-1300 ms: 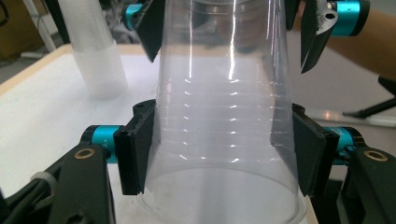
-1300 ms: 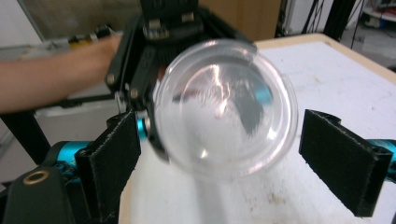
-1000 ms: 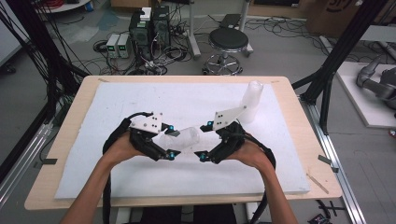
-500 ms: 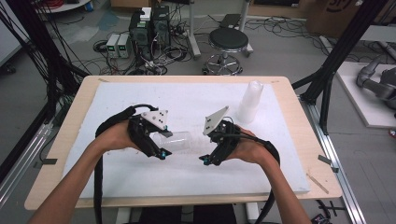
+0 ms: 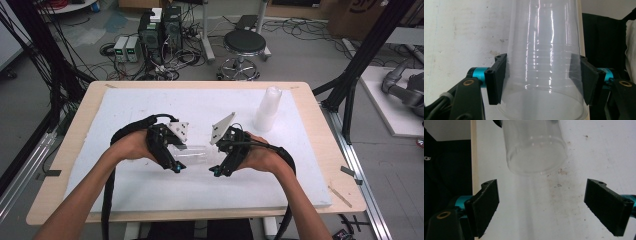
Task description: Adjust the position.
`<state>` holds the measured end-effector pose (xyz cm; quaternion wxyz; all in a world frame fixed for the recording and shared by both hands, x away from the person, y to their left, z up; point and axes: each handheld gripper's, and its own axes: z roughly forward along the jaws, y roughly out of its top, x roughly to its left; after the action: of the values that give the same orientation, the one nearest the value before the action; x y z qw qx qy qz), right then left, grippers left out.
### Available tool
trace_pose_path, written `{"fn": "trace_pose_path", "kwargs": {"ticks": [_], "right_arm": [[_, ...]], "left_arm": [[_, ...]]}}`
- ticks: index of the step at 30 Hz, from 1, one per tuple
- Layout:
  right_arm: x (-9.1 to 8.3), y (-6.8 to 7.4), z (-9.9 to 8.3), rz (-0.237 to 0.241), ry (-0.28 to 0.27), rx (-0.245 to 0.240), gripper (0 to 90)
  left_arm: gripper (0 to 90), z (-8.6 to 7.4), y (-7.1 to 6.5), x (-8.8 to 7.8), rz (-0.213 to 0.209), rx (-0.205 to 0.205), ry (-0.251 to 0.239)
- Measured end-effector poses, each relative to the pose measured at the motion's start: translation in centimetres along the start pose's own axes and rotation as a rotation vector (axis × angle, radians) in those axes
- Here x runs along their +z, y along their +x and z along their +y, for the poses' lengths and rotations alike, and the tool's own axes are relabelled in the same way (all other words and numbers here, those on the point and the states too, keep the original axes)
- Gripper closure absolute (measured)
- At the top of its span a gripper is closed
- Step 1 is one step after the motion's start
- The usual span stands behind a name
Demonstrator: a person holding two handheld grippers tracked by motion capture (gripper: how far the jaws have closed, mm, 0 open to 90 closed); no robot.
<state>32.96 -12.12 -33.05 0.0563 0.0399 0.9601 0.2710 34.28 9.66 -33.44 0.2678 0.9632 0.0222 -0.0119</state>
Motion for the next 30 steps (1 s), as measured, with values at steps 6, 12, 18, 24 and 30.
{"fn": "trace_pose_path", "kwargs": {"ticks": [6,12,18,24,30], "right_arm": [[0.2,0.0,0.4,0.011,-0.003,-0.005,12.7],[0.3,0.0,0.7,0.018,-0.015,-0.009,12.9],[0.4,-0.1,0.9,0.047,-0.044,-0.015,15.0],[0.5,-0.6,1.0,0.093,-0.075,-0.016,16.3],[0.8,-0.8,1.2,0.131,-0.064,-0.023,35.2]], "left_arm": [[32.9,0.3,0.1,0.3,-0.007,0.006,-0.001],[33.0,0.6,-0.1,0.6,-0.012,0.011,-0.004],[33.0,0.7,-0.1,0.7,-0.016,0.025,-0.001],[33.0,0.8,-0.2,0.7,-0.022,0.032,-0.012],[33.0,0.8,-0.2,0.7,-0.022,0.033,-0.016]]}}
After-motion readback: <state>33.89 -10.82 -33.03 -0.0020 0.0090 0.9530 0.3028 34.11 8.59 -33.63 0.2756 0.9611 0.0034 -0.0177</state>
